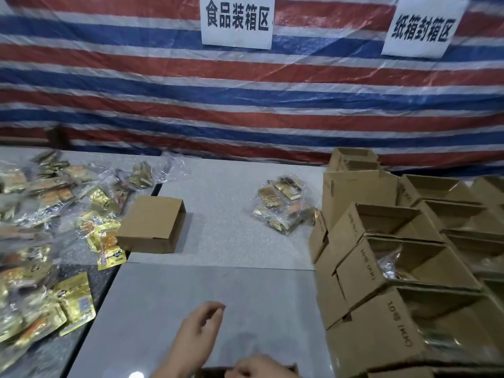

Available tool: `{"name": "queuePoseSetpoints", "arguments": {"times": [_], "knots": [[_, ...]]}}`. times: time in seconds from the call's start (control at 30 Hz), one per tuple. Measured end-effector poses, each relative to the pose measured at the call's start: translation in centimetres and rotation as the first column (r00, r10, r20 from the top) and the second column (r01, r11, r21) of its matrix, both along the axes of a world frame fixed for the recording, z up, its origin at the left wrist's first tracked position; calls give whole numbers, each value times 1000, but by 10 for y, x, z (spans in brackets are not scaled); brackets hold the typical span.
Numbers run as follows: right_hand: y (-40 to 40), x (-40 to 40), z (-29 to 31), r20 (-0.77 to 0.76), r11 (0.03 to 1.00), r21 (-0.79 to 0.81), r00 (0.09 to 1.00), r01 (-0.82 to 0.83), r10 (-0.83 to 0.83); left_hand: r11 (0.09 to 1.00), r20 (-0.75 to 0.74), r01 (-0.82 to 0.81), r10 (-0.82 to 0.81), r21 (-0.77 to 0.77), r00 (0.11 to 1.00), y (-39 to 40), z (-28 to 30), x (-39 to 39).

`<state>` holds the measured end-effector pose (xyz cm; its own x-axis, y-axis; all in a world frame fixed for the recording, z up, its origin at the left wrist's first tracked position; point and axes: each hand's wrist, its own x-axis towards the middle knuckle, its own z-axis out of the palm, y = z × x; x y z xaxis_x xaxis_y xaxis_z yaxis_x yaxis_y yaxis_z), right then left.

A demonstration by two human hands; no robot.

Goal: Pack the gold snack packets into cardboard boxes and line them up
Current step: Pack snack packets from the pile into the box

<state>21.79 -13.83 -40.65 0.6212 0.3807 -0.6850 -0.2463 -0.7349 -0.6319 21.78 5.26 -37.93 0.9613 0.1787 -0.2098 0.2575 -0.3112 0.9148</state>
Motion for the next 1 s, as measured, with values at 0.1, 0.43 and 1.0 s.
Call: {"name": "queuePoseSetpoints", "arguments": {"times": [0.1, 0.43, 1.0], "knots": [[6, 40, 50, 12, 951, 177, 965, 254, -261, 996, 50, 43, -47, 83, 998, -5, 18, 70], [-37, 233, 3, 410, 725, 228, 611, 650, -677, 875, -5, 181, -200, 449, 980, -62, -22, 288], [-27, 297, -153, 257, 593, 262, 537, 762, -803, 801, -136, 149, -85, 580, 987, -117, -135, 476]]}}
